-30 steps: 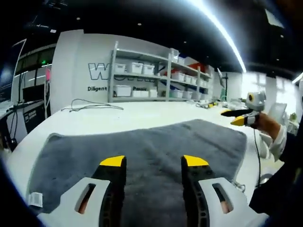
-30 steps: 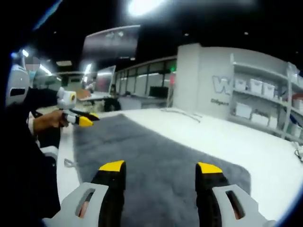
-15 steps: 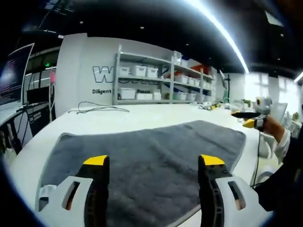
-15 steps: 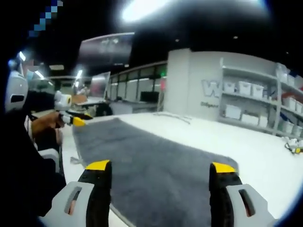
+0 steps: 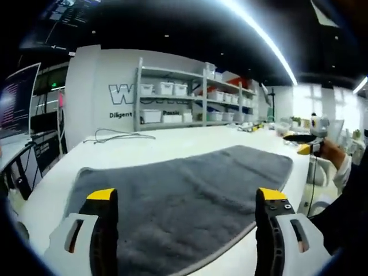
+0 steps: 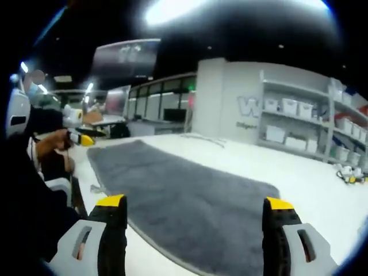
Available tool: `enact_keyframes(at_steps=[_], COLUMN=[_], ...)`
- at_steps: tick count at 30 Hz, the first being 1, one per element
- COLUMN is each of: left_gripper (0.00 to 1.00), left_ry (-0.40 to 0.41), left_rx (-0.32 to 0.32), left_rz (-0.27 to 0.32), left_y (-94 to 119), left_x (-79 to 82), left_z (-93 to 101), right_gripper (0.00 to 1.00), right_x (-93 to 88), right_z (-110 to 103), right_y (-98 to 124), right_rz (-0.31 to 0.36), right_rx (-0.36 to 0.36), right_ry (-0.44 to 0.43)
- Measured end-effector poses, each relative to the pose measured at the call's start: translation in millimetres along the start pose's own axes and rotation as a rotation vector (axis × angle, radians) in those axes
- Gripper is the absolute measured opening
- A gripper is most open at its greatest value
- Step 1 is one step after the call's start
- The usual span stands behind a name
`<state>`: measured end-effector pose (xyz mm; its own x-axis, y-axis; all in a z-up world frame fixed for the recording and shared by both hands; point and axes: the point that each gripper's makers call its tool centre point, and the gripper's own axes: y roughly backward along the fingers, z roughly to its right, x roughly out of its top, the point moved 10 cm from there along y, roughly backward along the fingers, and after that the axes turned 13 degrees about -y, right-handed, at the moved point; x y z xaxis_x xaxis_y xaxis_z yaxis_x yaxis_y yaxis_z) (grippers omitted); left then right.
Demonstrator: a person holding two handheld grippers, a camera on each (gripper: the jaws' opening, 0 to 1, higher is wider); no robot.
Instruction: Open the folded towel by lifting each exposed corner and separating the folded layers until the towel lies flat within the target outline without major curled edges
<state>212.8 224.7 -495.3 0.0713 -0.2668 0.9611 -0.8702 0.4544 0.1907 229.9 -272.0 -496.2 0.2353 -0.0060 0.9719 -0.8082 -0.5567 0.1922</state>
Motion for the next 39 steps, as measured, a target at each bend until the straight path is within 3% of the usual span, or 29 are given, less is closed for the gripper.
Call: enact_keyframes(at_steps=[6,9,17,19,26,39], left_gripper=[1.0,1.0,1.0,0.99,0.98,0.96], left_ry=[0.002,0.003,0.015,0.005,-0.026,-0.053], left_rx=[0.01,-0.007,-0.004,-0.017,-0.003,0.025], left_rz=[-0.01,-0.044,-0.017,-0.056,-0.029,-0.011], left_y=[15,19,31,33,38,44], left_x=[4.3,6.8,19.5,19.5,24.5,36.8], left_z=[-2.3,-1.2,-2.4,-0.1,2.6,6.8], right_gripper=[1.0,1.0,1.0,1.0,1.0,1.0], right_x=[2.1,4.2,15.7,16.4,12.6,23.0], right_z=[-2,-5,-12,-12,-17,-22], right_y=[11,16,29,31,35,52], right_rz=[0.029,0.036,0.057,0.058,0.019,0.008], right_rx=[-0.012,-0.014,-0.024,-0.023,-0.027,-0.057], right_ry=[-0.05,-0.041,-0.004,-0.01,0.004,0.013])
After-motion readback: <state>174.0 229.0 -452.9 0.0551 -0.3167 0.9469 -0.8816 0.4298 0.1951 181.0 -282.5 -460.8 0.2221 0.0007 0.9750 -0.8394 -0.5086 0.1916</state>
